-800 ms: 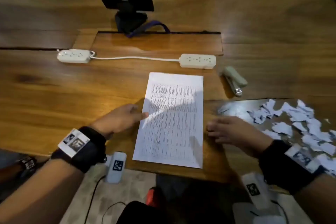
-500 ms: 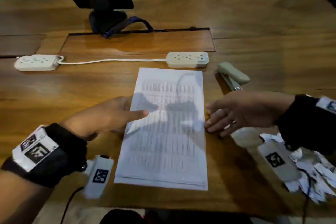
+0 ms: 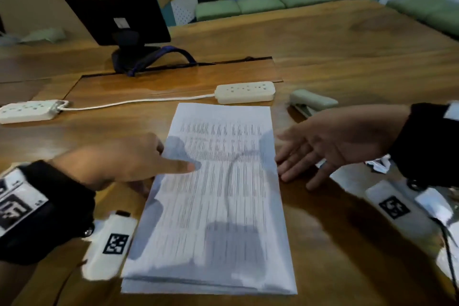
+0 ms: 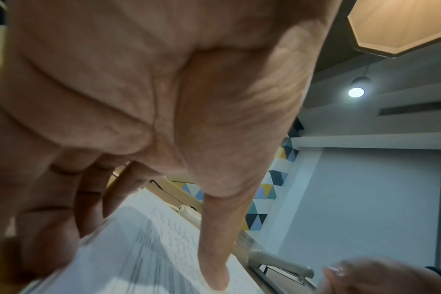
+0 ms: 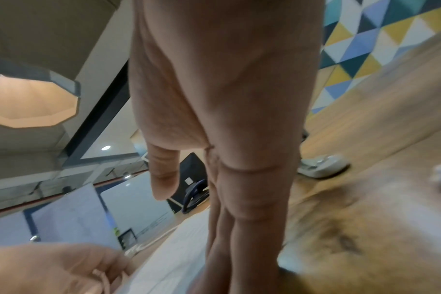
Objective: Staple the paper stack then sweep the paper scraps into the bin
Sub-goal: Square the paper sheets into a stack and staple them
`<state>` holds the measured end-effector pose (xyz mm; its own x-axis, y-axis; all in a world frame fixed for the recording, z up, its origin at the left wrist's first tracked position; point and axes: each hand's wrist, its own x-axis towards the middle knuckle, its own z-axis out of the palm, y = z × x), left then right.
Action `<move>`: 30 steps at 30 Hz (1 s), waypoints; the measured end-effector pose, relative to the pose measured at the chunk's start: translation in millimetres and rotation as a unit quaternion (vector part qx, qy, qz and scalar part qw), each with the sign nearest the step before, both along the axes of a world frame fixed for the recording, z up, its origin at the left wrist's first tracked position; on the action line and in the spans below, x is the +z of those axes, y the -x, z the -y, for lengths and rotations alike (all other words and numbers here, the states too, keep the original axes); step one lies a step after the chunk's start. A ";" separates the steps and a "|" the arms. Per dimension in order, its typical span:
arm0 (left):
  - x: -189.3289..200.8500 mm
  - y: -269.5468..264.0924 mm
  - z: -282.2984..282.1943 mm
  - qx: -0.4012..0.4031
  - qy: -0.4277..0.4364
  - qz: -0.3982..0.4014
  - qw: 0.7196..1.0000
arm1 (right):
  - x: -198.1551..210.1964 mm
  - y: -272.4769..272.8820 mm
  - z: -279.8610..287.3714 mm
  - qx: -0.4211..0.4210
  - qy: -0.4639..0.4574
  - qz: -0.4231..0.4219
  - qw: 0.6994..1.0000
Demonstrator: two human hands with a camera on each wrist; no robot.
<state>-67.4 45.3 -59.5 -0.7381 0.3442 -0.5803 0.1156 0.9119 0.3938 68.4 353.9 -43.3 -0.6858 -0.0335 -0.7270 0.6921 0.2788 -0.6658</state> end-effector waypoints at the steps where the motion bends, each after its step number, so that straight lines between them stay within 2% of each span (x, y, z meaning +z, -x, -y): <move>1: -0.8 -1.5 -0.1 0.003 0.003 -0.009 1.000 | 2.1 -7.5 -5.5 0.003 -0.005 0.000 1.000; 4: 0.3 -11.4 1.3 0.018 -0.015 -0.030 0.999 | 13.6 -33.6 -18.3 0.013 -0.046 0.001 0.999; 7: 7.3 -25.4 -2.0 0.003 0.015 -0.049 0.999 | 35.0 -46.0 -9.2 0.024 -0.100 0.004 0.995; 10: 12.3 -36.3 -5.2 -0.002 0.032 -0.069 0.997 | 60.7 -26.8 -1.7 0.049 -0.124 0.027 0.991; 12: 15.9 -41.5 -8.3 -0.011 0.040 -0.084 0.996 | 68.7 -3.7 4.7 0.031 -0.141 0.039 0.989; 16: 24.1 -48.8 -14.9 -0.001 0.033 -0.095 0.995 | 48.0 10.7 42.3 -0.005 -0.198 0.019 0.980; 22: 26.7 -52.1 -28.1 0.027 0.085 -0.074 0.993 | 12.2 1.6 60.4 -0.135 -0.124 -0.036 0.982; 27: 30.1 -56.9 -34.5 0.096 0.082 -0.005 0.992 | -5.6 2.3 60.1 -0.164 -0.102 -0.052 0.980; 30: 32.5 -63.3 -46.5 0.102 0.089 -0.030 0.990 | -10.2 3.1 55.2 -0.165 -0.082 -0.059 0.981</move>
